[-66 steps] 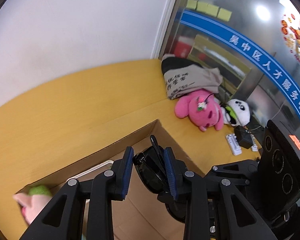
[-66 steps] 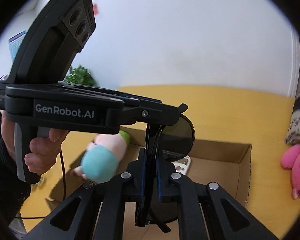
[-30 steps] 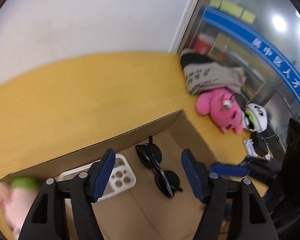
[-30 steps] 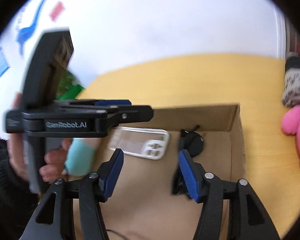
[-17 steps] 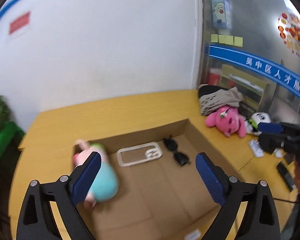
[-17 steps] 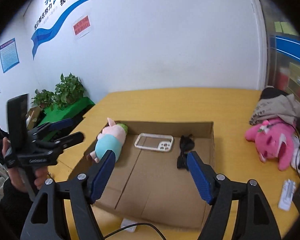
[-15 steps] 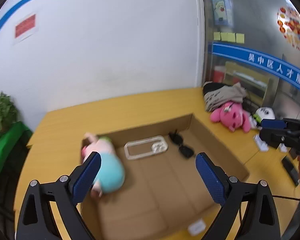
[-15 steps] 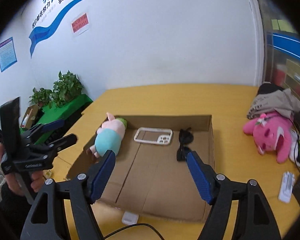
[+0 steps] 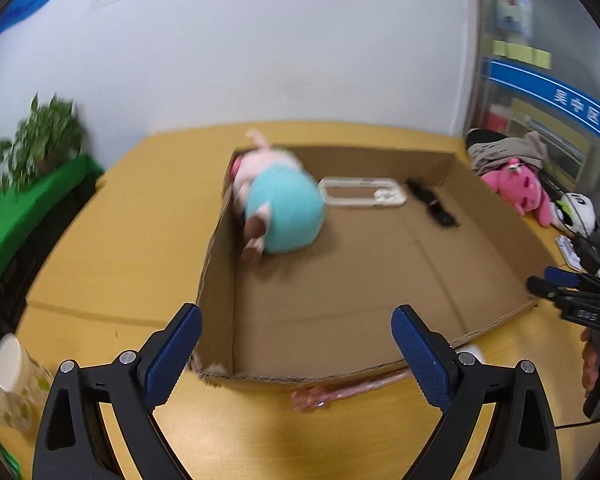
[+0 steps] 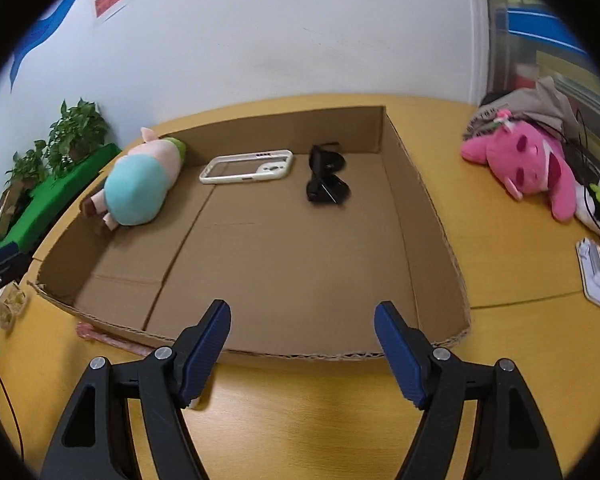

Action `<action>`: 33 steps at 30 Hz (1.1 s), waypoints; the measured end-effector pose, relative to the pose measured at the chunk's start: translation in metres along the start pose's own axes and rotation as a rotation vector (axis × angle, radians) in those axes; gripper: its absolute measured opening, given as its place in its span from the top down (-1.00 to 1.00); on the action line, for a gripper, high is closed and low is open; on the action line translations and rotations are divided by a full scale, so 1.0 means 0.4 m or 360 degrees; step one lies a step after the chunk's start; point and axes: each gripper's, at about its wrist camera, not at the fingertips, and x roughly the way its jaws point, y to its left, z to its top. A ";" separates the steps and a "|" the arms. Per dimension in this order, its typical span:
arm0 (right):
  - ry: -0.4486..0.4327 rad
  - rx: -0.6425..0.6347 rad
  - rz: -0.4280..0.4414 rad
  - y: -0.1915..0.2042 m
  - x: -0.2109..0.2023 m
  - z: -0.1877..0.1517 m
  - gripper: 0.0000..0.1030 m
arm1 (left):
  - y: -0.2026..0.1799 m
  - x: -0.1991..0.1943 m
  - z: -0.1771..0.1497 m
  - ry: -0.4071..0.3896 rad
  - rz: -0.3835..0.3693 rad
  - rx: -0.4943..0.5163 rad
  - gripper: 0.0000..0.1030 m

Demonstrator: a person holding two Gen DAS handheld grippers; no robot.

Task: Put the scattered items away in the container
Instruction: 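Withdraw both grippers from the box toward the white earbuds case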

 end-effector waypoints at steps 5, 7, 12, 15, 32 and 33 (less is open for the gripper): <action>-0.0061 -0.0064 -0.0083 0.018 -0.014 -0.024 -0.45 | 0.023 0.054 -0.038 0.0060 0.0023 -0.0048 -0.90; -0.0078 -0.0063 -0.0104 0.026 -0.021 -0.031 -0.51 | 0.020 0.070 -0.047 0.0070 0.0041 -0.0037 -0.90; -0.0127 -0.0082 -0.0172 0.047 -0.026 -0.054 -0.58 | 0.011 0.078 -0.052 0.0034 0.0090 -0.0018 -0.91; -0.0154 -0.0085 -0.0180 0.050 -0.029 -0.061 -0.58 | 0.013 0.081 -0.055 0.0022 0.0104 -0.0012 -0.92; -0.0174 -0.0108 -0.0146 0.085 -0.047 -0.065 -0.57 | 0.000 0.040 -0.029 -0.0015 0.0077 0.0012 -0.93; -0.0170 -0.0102 -0.0149 0.087 -0.046 -0.064 -0.57 | -0.006 0.045 -0.027 -0.0010 0.0086 0.0031 -0.93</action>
